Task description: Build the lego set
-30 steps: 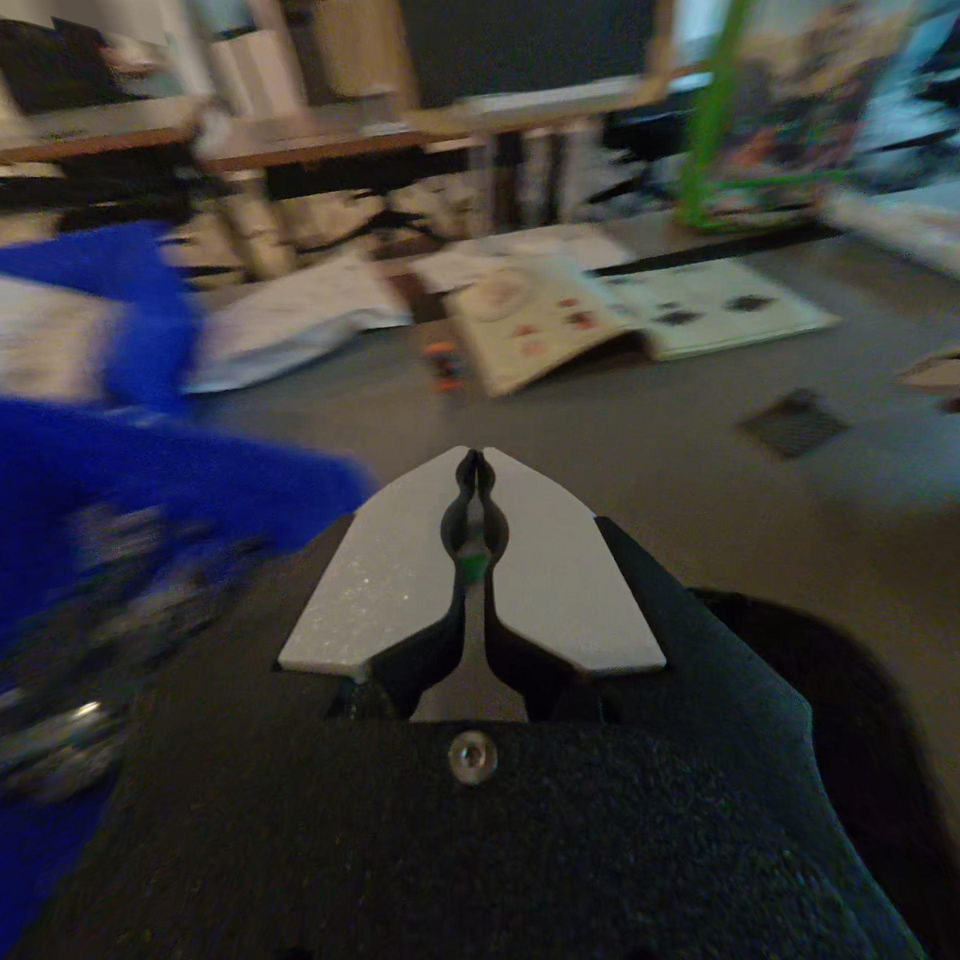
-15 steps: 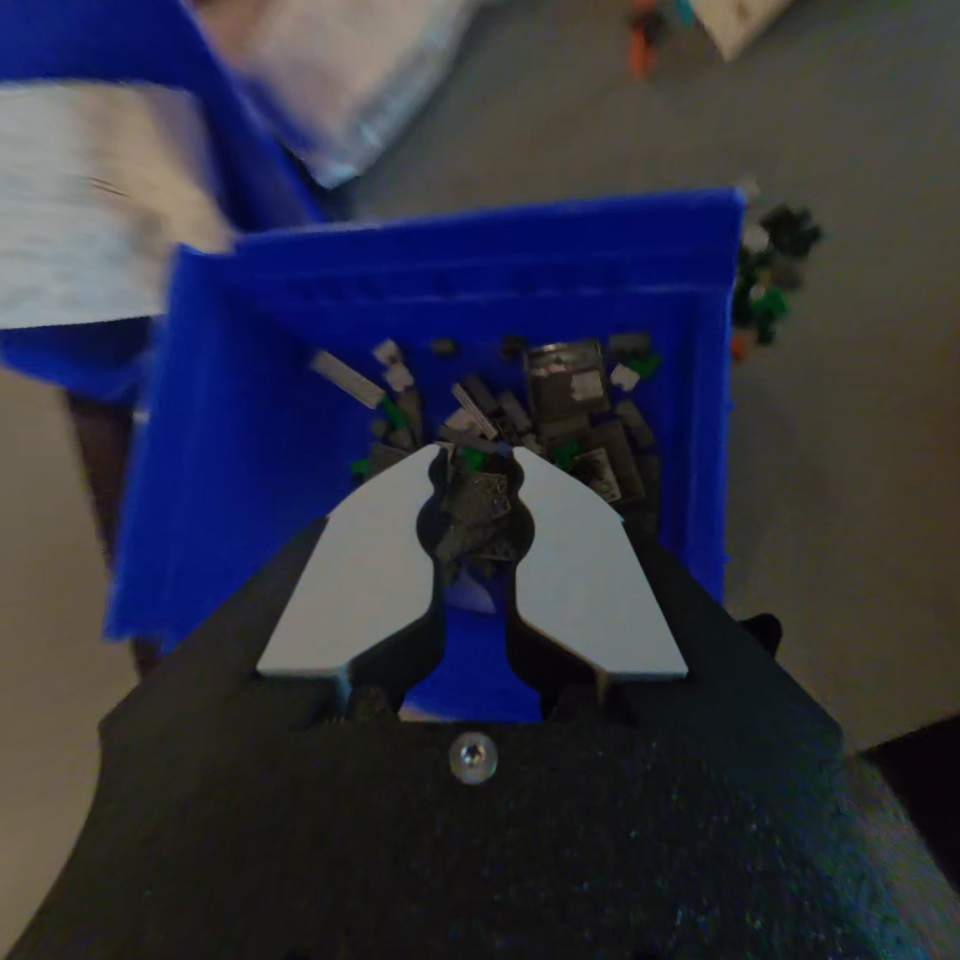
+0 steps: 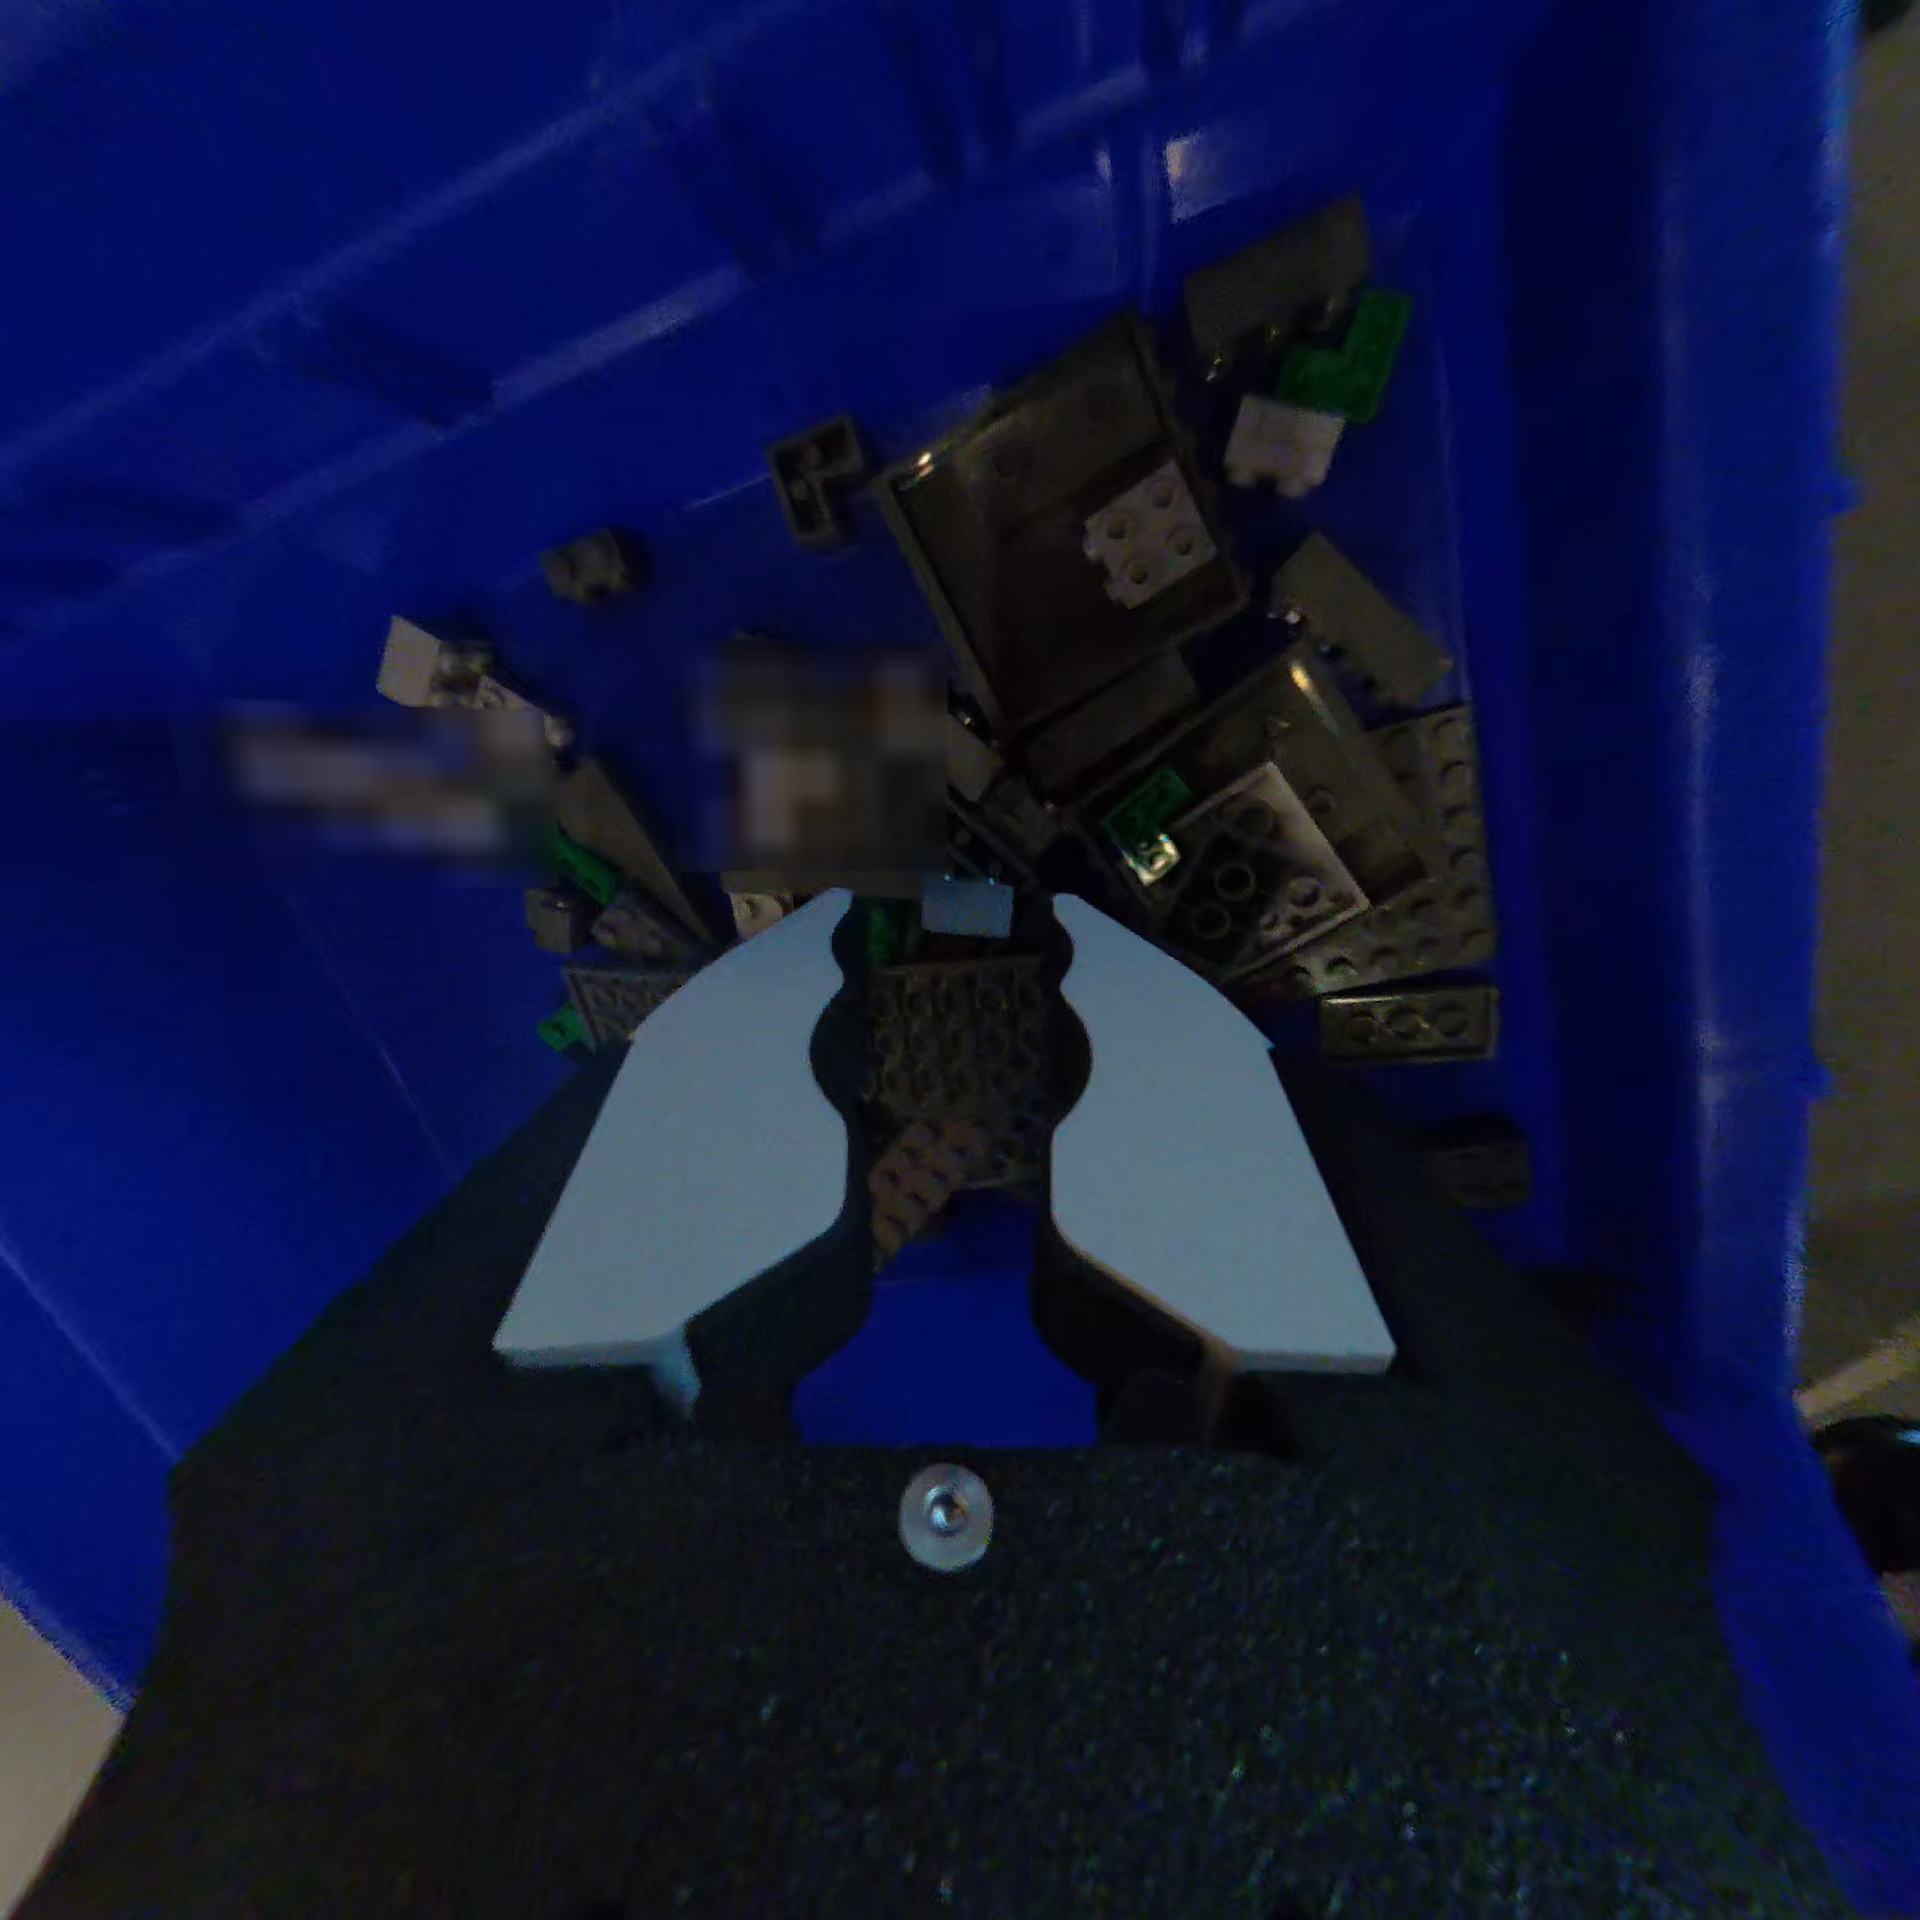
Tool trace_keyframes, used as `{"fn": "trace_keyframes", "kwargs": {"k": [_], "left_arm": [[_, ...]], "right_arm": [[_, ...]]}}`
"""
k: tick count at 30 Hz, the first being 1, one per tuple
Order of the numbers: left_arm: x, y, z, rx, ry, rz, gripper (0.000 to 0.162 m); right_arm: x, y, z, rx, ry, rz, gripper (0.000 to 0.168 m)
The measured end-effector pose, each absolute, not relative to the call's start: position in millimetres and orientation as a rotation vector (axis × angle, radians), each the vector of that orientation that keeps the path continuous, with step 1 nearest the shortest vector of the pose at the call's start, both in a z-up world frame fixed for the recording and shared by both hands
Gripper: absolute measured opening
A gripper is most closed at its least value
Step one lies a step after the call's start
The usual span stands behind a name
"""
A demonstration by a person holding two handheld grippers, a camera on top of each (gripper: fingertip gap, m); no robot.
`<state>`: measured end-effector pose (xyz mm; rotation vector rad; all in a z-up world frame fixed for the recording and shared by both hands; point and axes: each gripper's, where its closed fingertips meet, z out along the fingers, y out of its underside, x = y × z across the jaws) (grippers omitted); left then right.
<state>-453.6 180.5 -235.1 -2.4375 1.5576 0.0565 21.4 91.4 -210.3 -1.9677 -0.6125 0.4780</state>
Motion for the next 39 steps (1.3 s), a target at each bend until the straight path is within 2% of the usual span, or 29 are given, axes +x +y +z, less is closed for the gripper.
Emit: {"fn": "trace_keyframes", "kwargs": {"k": [3, 8, 14, 19, 22, 27, 34, 37, 39], "left_arm": [[-455, 184, -240, -2.438, 1.579, 0.098, 0.019], [-454, 192, -227, -2.357, 1.531, 0.143, 0.018], [-402, 185, -159, -2.108, 1.329, -0.08, 0.017], [-302, 142, -96, -1.794, 1.324, -0.422, 0.017], [-240, 114, -72, -1.61, 1.319, -0.668, 0.017], [-153, 75, -68, -1.422, 1.309, -1.061, 0.016], [-66, 37, -84, -1.286, 1.328, -1.426, 0.016], [-48, 29, -89, -1.263, 1.36, -1.45, 0.016], [-41, 28, -93, -1.256, 1.381, -1.447, 0.016]], "right_arm": [[20, 91, -212, -1.972, -0.625, 0.476, 0.0], [20, 90, -211, -1.966, -0.629, 0.478, 0.0], [18, 88, -208, -1.953, -0.638, 0.494, 0.0], [-3, 79, -190, -1.876, -0.697, 0.637, 0.0], [-27, 65, -169, -1.777, -0.796, 0.8, 0.007], [-49, 53, -126, -1.589, -0.929, 0.899, 0.027], [-61, 40, -106, -1.524, -1.121, 0.882, 0.036], [-57, 31, -108, -1.538, -1.156, 0.942, 0.035], [-52, 29, -109, -1.538, -1.161, 0.936, 0.026]]}}
